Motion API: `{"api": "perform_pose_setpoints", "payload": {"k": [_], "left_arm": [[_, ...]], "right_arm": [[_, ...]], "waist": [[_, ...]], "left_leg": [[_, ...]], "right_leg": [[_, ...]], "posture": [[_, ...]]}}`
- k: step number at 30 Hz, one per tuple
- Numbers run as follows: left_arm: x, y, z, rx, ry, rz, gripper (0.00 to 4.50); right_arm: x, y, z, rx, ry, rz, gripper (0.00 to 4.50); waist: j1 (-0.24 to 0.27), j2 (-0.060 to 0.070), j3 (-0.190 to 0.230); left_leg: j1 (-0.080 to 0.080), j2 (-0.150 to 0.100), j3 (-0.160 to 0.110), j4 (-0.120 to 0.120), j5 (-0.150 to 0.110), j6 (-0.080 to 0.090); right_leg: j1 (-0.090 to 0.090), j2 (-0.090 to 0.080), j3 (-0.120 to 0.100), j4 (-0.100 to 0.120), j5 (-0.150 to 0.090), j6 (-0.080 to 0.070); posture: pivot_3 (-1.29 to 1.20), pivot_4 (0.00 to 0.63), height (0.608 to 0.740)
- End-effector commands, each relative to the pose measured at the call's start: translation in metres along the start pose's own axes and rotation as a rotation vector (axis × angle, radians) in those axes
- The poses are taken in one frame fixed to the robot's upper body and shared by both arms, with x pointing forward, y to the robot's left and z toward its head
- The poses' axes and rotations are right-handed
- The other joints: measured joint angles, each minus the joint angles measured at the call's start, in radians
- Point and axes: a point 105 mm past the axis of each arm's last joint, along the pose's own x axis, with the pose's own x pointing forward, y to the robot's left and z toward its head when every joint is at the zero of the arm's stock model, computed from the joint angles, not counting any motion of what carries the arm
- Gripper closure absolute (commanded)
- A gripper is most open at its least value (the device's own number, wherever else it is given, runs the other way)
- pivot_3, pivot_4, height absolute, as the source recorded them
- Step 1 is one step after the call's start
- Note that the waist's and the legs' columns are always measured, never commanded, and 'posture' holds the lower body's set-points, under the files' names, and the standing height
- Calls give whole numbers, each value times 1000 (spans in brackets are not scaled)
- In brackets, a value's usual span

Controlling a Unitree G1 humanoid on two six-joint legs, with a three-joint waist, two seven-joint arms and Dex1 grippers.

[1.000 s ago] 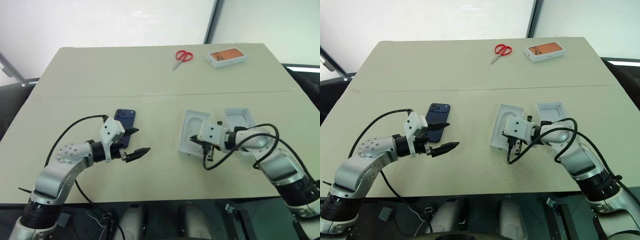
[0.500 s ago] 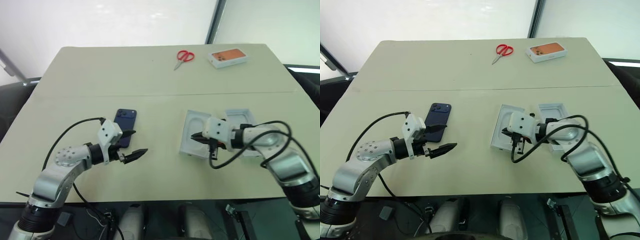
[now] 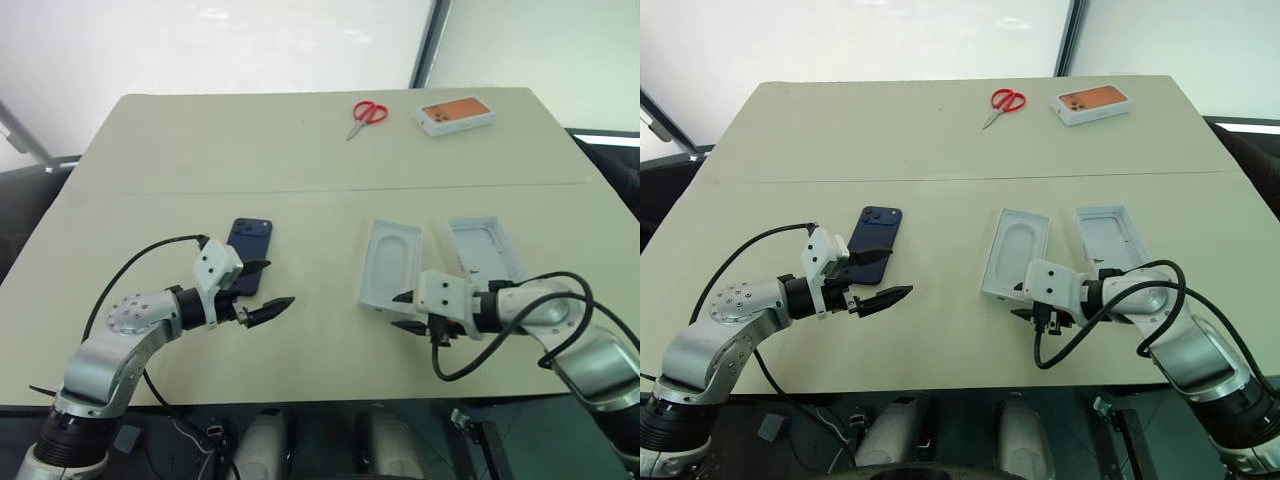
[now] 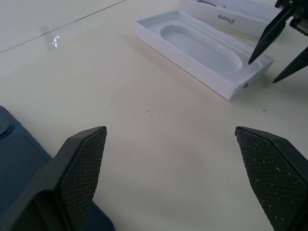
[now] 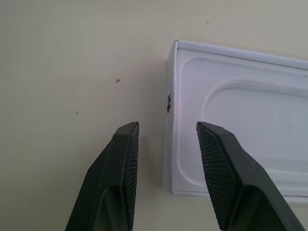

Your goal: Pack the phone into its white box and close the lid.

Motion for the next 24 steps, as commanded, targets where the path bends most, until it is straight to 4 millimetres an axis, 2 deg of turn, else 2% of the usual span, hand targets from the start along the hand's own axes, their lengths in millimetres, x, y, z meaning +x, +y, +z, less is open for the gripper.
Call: {"api": "perform_pose_setpoints", "payload": {"k": [1, 3, 4, 12, 18, 22, 23, 24], "left_arm": [[4, -7, 11, 31, -33, -31, 0], [4, -7, 11, 30, -34, -32, 0], [4, -7, 11, 31, -33, -33, 0], [4, -7, 11, 31, -31, -35, 0], [4, -6, 12, 32, -33, -29, 0], [3, -5, 12, 30, -33, -18, 0], [3, -4, 12, 30, -32, -13, 0], [2, -4, 12, 29, -31, -9, 0]], "right_arm": [[1, 2, 7, -36, -24, -7, 3360], [1, 1, 7, -42, -26, -7, 4417], [1, 1, 7, -50, -26, -8, 4468], [-1, 0, 9, -278, -43, 54, 4468], [4, -6, 9, -346, -65, 70, 4468], [5, -9, 7, -318, -58, 92, 4468], [2, -9, 8, -282, -66, 107, 3935], [1, -9, 10, -258, -73, 117, 3750]], "waist": [[1, 0, 0], [1, 0, 0], [1, 0, 0], [0, 0, 0], [-1, 0, 0], [0, 0, 0], [0, 0, 0], [0, 0, 0]], "left_leg": [[0, 0, 0, 0, 0, 0], [0, 0, 0, 0, 0, 0], [0, 0, 0, 0, 0, 0], [0, 0, 0, 0, 0, 0], [0, 0, 0, 0, 0, 0], [1, 0, 0, 0, 0, 0], [1, 0, 0, 0, 0, 0], [1, 0, 0, 0, 0, 0]], "right_leg": [[0, 0, 0, 0, 0, 0], [0, 0, 0, 0, 0, 0], [0, 0, 0, 0, 0, 0], [0, 0, 0, 0, 0, 0], [0, 0, 0, 0, 0, 0], [0, 0, 0, 0, 0, 0], [0, 0, 0, 0, 0, 0], [0, 0, 0, 0, 0, 0]], "posture": [[0, 150, 697], [0, 150, 697], [0, 150, 697], [0, 150, 697], [0, 150, 697], [0, 150, 697], [0, 150, 697], [0, 150, 697]]}}
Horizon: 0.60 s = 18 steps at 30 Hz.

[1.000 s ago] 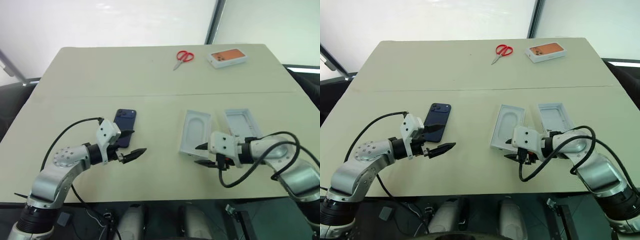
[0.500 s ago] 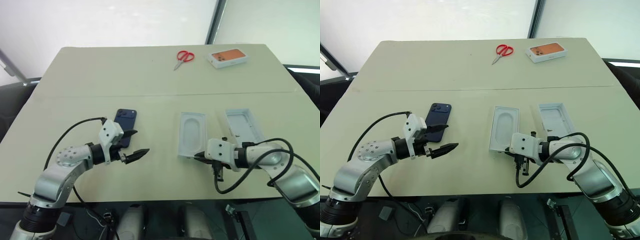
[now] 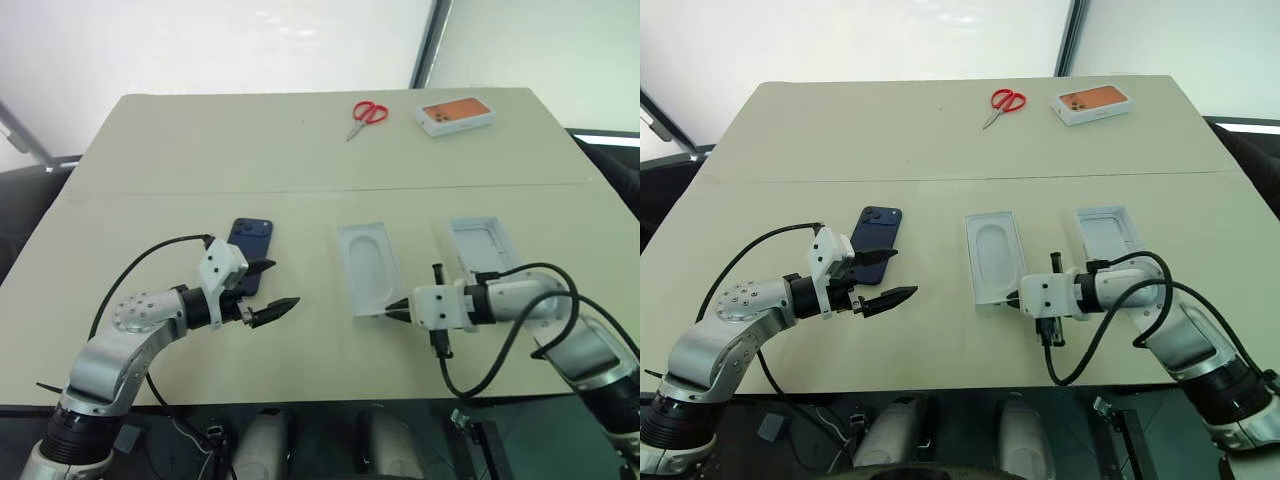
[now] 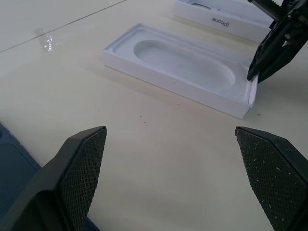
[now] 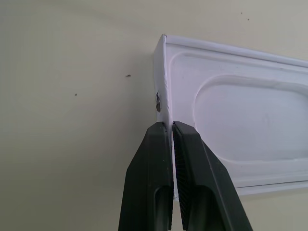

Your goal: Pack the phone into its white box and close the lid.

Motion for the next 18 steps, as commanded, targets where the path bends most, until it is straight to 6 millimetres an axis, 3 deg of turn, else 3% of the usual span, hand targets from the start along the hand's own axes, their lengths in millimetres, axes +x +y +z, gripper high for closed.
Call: {"api": "perform_pose_setpoints", "payload": {"k": [1, 7, 10, 12, 14, 16, 18], "left_arm": [[-4, -1, 10, 32, -22, 11, 0], [-17, 18, 16, -41, -37, 116, 0], [-28, 40, 23, -146, -80, 246, 0], [-47, 73, 27, -272, -142, 437, 0], [-60, 91, 26, -357, -160, 556, 0], [-65, 99, 23, -396, -134, 614, 0], [-64, 102, 18, -463, -100, 624, 0]], "right_arm": [[-7, -1, 12, 69, -61, 32, 3399], [-19, -20, 43, 94, -190, -55, 363], [-21, -39, 62, 191, -285, -131, 363], [-12, -60, 80, 225, -359, -233, 363], [5, -72, 94, 273, -399, -275, 363], [20, -75, 99, 280, -389, -281, 363], [39, -79, 97, 296, -337, -289, 878]], "waist": [[1, 0, 0], [-1, 0, 0], [-2, 0, 0], [-1, 0, 0], [-5, 0, 0], [-4, -1, 0], [1, -1, 0]], "left_leg": [[0, 0, 0, 0, 0, 0], [0, 0, 0, 0, 0, 0], [0, 1, -1, 0, 0, 0], [0, 1, -1, 0, 0, 0], [0, 1, -1, 1, 0, 0], [0, 1, -1, 0, 1, -2], [0, 0, -1, 0, 4, -7]], "right_leg": [[0, 0, 0, 0, 0, 0], [0, 0, 0, 0, 0, 0], [0, 0, 0, 0, 0, 0], [0, 0, 0, 1, 0, 0], [-1, 1, 0, 2, 0, 0], [-2, 1, 0, 2, 0, 0], [-2, 0, 0, 2, 0, 0]], "posture": [[0, 150, 697], [0, 150, 697], [0, 150, 697], [0, 150, 697], [0, 150, 697], [0, 150, 697], [0, 150, 697]]}}
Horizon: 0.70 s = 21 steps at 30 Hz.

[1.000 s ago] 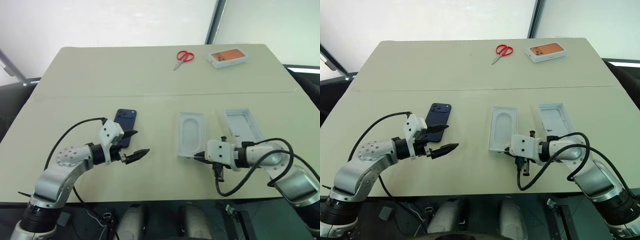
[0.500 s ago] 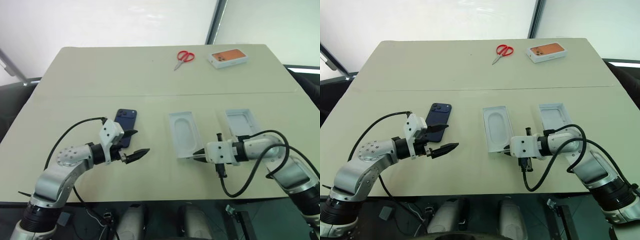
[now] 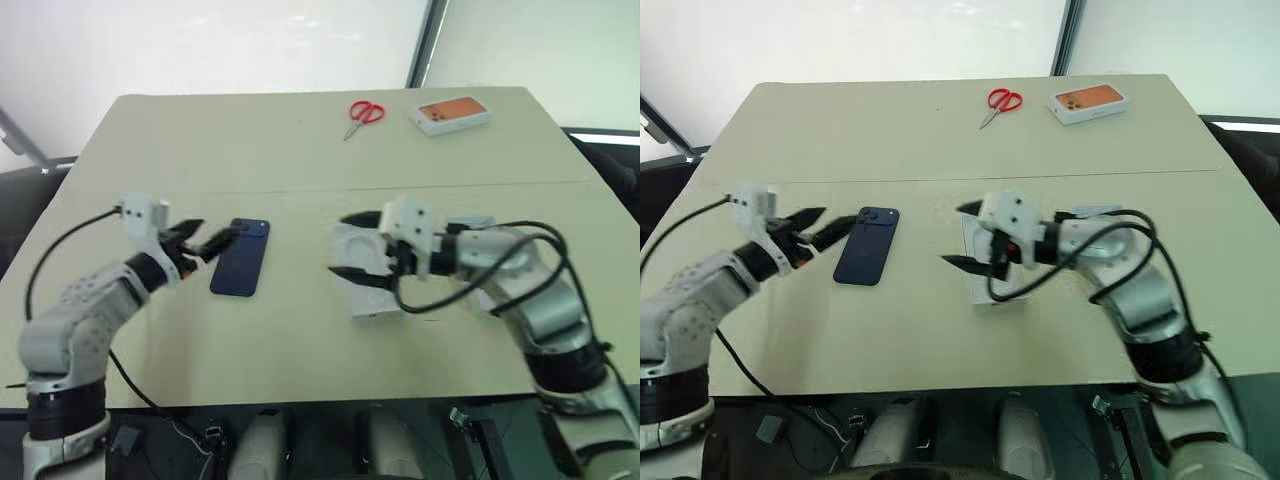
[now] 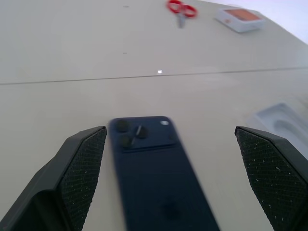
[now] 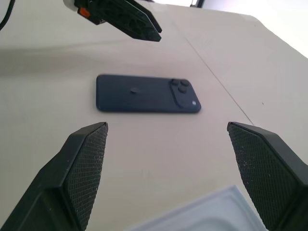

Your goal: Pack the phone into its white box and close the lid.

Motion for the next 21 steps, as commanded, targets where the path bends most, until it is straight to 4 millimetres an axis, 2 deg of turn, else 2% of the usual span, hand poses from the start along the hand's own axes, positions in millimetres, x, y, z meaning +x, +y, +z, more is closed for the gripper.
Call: {"api": "perform_pose_setpoints", "payload": {"k": [1, 3, 7, 14, 21], "left_arm": [[-1, 7, 2, -71, 43, 41, 0], [2, 18, 1, -181, 54, 86, 0], [8, 23, -9, -304, 121, 103, 0], [10, 9, -48, -388, 381, 39, 0], [7, -13, -59, -428, 489, -79, 0]], "right_arm": [[20, -2, -9, -7, 70, -42, 1231], [47, -2, -17, -15, 113, -53, 2165], [82, -2, -26, -55, 178, -88, 4380], [113, 9, -36, -162, 248, -97, 4452], [119, 19, -35, -167, 224, -48, 4452]], "waist": [[4, 0, 0], [1, -1, -1], [-5, -1, -1], [-6, -2, -1], [-4, -2, -2]], "left_leg": [[0, -1, 0, 0, 0, 0], [-1, -1, 0, 1, 0, -1], [-1, -1, 0, 1, 2, -3], [-1, -1, 0, -1, 2, -4], [-1, -1, 0, -1, 2, -4]], "right_leg": [[0, 0, 0, 0, 0, 0], [0, -1, 0, 0, 0, 0], [-2, 0, 0, 3, 0, 0], [-4, 0, 0, 4, 0, 0], [-3, 0, 0, 4, 0, 0]], "posture": [[0, 150, 697], [0, 150, 697], [0, 150, 697], [0, 150, 697], [0, 150, 697]]}}
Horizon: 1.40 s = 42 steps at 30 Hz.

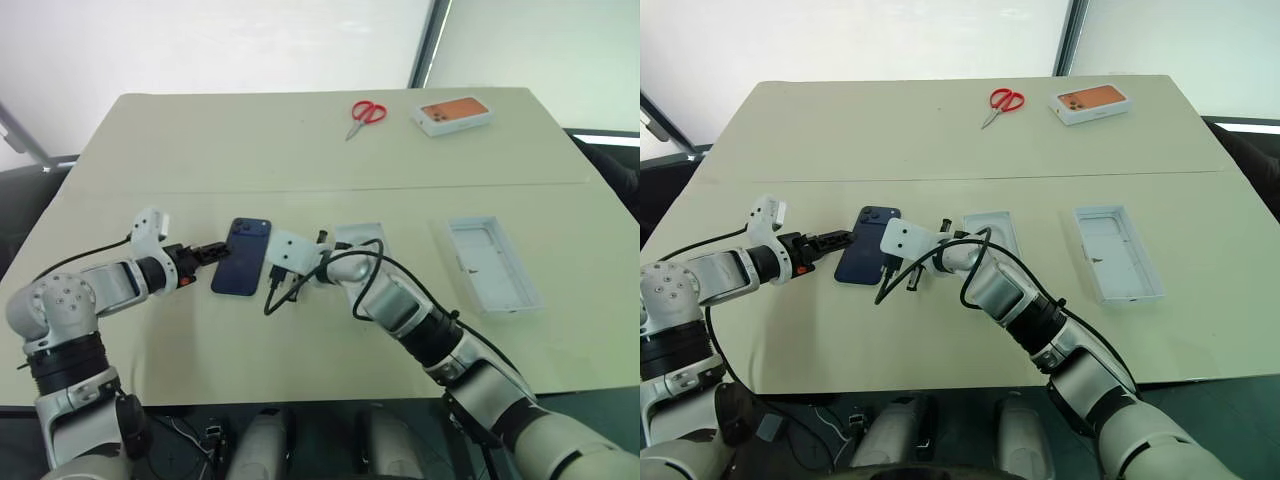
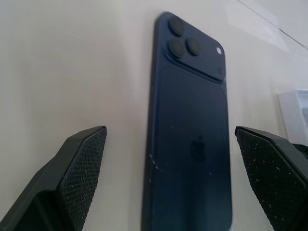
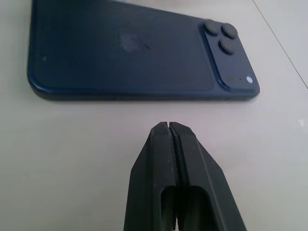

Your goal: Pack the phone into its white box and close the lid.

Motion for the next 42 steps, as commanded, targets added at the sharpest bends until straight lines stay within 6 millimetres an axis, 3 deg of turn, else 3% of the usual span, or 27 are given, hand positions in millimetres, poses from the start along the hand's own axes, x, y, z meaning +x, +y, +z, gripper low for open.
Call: {"api": "perform_pose_setpoints", "payload": {"k": [1, 27, 32, 37, 42], "left_arm": [[7, -10, -23, -27, 114, -72, 0], [15, -38, -23, -106, 45, -241, 0], [15, -32, -24, -122, 43, -215, 0], [13, -29, -24, -125, 37, -206, 0], [15, -31, -24, -127, 39, -211, 0]], "right_arm": [[-1, -2, 16, -33, -64, 2, 4452], [3, 5, 18, -46, -102, 33, 4452], [-8, -15, 21, -70, -102, -38, 4452], [-31, -46, 0, -110, -18, -137, 4452], [-29, -45, -17, -132, 40, -138, 4452]], "waist": [[0, 0, 0], [3, 0, 0], [3, 0, 0], [3, 0, 0], [-1, 0, 0]], "left_leg": [[0, 0, 0, 0, 0, 0], [0, 0, 0, 0, 0, 0], [0, 0, 0, 0, 0, 0], [0, 0, 0, 0, 0, 0], [0, 0, 0, 0, 0, 0]], "right_leg": [[0, 0, 0, 0, 0, 0], [0, 0, 0, 0, 0, 0], [0, 0, 0, 0, 0, 0], [0, 0, 0, -1, 0, 0], [0, 0, 0, 0, 0, 0]], "posture": [[0, 150, 697], [0, 150, 697], [0, 150, 697], [0, 150, 697], [0, 150, 697]]}}
